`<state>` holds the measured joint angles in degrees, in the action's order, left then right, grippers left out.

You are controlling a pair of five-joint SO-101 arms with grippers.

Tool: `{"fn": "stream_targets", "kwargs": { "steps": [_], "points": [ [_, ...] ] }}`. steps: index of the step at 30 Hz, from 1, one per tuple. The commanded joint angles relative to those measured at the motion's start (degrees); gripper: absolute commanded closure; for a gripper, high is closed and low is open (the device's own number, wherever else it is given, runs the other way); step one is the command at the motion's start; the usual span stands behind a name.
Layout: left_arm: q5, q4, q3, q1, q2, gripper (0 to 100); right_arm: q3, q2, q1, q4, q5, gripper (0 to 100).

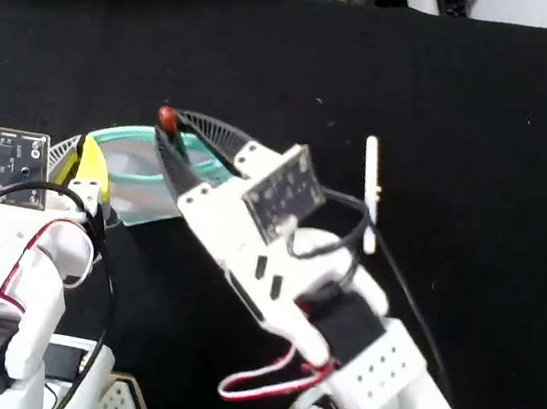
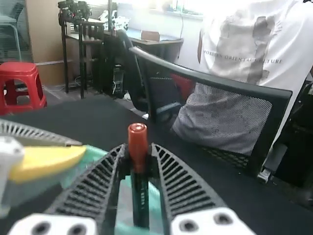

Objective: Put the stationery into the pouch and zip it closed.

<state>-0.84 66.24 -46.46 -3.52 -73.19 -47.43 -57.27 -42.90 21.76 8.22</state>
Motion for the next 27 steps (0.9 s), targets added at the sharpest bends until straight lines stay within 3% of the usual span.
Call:
{"fn": "stream_targets", "kwargs": {
  "steps": [1,4,9,16,18,21,24,27],
  "points": [
    [0.00,1.05,-10.51,0.04,1.85,96,1.98,-2.07,-0.53,7.82,6.51,98.3],
    [0.00,1.05,-10.51,0.04,1.85,96,7.43,-0.57,-0.53,18.46,8.53,95.7],
    [0.00,1.05,-10.51,0.04,1.85,96,21.05,4.00,-0.53,35.34,8.53,82.4],
    [0.00,1.05,-10.59,0.04,1.85,96,40.92,4.53,0.97,49.85,8.62,82.1],
    [0.00,1.05,-10.59,0.04,1.85,96,44.79,3.74,5.89,51.34,8.62,82.2],
    [0.00,1.05,-10.59,0.04,1.85,96,44.00,4.09,18.73,51.87,8.62,82.2],
    [0.00,1.05,-10.59,0.04,1.85,96,34.15,7.43,30.77,50.90,8.53,82.2],
    [0.00,1.05,-10.59,0.04,1.85,96,20.97,14.46,38.33,45.01,6.24,82.1]
  ]
}}
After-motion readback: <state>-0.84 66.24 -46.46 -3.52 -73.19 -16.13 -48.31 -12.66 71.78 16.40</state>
